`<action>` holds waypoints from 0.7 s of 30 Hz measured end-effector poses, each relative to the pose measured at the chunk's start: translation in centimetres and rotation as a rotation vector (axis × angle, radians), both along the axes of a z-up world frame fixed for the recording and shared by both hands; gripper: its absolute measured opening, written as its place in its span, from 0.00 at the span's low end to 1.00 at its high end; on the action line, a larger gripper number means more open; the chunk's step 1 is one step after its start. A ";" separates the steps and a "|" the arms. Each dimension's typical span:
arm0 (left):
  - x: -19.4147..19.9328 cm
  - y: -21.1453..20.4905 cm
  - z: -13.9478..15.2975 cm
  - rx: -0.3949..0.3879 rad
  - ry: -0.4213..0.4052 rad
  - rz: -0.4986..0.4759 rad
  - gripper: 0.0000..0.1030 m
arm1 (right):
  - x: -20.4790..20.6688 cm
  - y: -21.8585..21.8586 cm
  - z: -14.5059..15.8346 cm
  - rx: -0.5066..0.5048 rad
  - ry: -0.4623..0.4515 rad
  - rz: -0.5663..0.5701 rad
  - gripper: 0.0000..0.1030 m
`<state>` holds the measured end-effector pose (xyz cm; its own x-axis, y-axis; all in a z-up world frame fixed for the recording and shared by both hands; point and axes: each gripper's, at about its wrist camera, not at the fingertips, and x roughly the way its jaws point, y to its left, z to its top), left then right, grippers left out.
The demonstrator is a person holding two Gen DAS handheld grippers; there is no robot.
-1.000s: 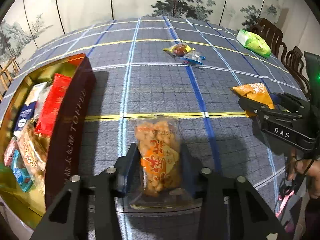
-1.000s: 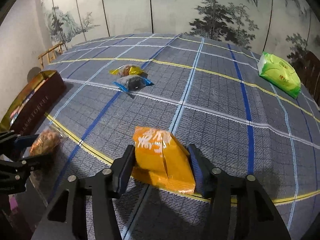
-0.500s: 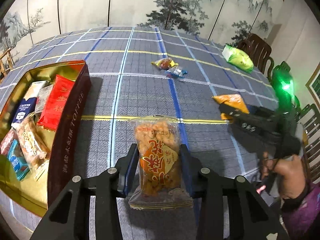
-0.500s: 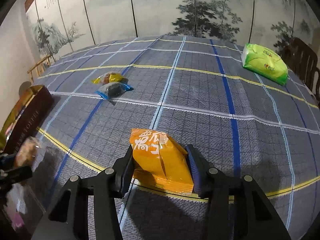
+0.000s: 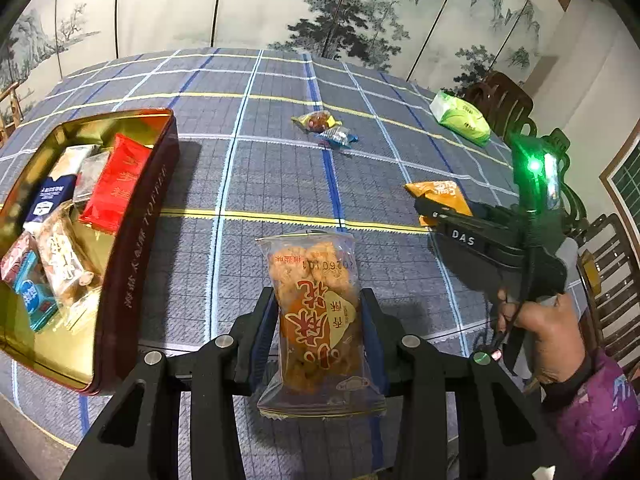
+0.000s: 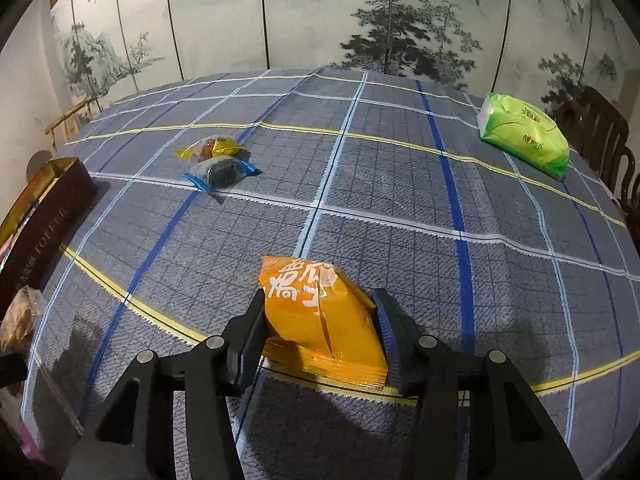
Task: Organize snacks
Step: 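Lift both bags, left gripper holding the clear bag, right the orange bag, then carry the clear twisted-dough bag over the gold tin and lower it with the left gripper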
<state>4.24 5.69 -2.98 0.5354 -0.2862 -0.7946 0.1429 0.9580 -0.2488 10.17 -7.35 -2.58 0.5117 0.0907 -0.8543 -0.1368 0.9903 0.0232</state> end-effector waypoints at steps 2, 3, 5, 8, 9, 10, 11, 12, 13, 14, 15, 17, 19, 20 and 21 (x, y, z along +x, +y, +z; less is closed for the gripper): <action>-0.3 0.4 0.7 -0.003 -0.015 0.005 0.36 | 0.0 0.1 0.0 -0.003 0.000 -0.005 0.49; -0.5 0.7 1.1 -0.003 -0.023 0.008 0.36 | 0.0 0.0 0.0 -0.003 -0.001 -0.007 0.49; -0.7 1.4 1.7 -0.006 -0.034 0.020 0.36 | 0.0 -0.1 0.0 -0.006 -0.001 -0.010 0.49; -0.9 2.5 2.6 -0.010 -0.050 0.039 0.36 | -0.1 -0.1 0.0 -0.008 -0.001 -0.012 0.50; -1.1 3.0 2.8 -0.007 -0.056 0.048 0.36 | -0.1 -0.2 0.0 -0.006 -0.001 -0.011 0.50; -1.1 3.3 3.0 -0.005 -0.059 0.053 0.36 | 0.0 -0.2 0.0 -0.005 -0.001 -0.011 0.50; -1.2 3.7 3.2 -0.004 -0.064 0.060 0.36 | -0.1 -0.2 0.0 -0.005 -0.001 -0.012 0.50; -1.3 4.1 3.4 -0.002 -0.068 0.067 0.36 | -0.1 -0.2 0.0 -0.006 -0.001 -0.014 0.50; -1.4 4.8 3.7 0.002 -0.075 0.080 0.36 | -0.1 -0.2 0.0 -0.006 -0.001 -0.014 0.50; -1.4 5.2 3.9 0.004 -0.079 0.088 0.36 | -0.1 -0.3 0.0 -0.007 -0.001 -0.015 0.50; -1.4 5.6 4.0 0.004 -0.081 0.096 0.36 | -0.1 -0.3 0.0 -0.007 -0.001 -0.015 0.50; -1.4 6.7 4.3 0.005 -0.086 0.120 0.36 | -0.1 -0.3 0.0 -0.007 -0.001 -0.015 0.50; -1.3 7.7 4.4 0.006 -0.092 0.141 0.36 | -0.1 -0.3 0.0 -0.007 -0.001 -0.015 0.50; -1.3 8.1 4.5 0.007 -0.093 0.148 0.36 | -0.1 -0.3 0.0 -0.008 -0.001 -0.015 0.50; -1.2 8.5 4.5 0.010 -0.095 0.159 0.36 | -0.1 -0.3 0.0 -0.007 -0.001 -0.015 0.50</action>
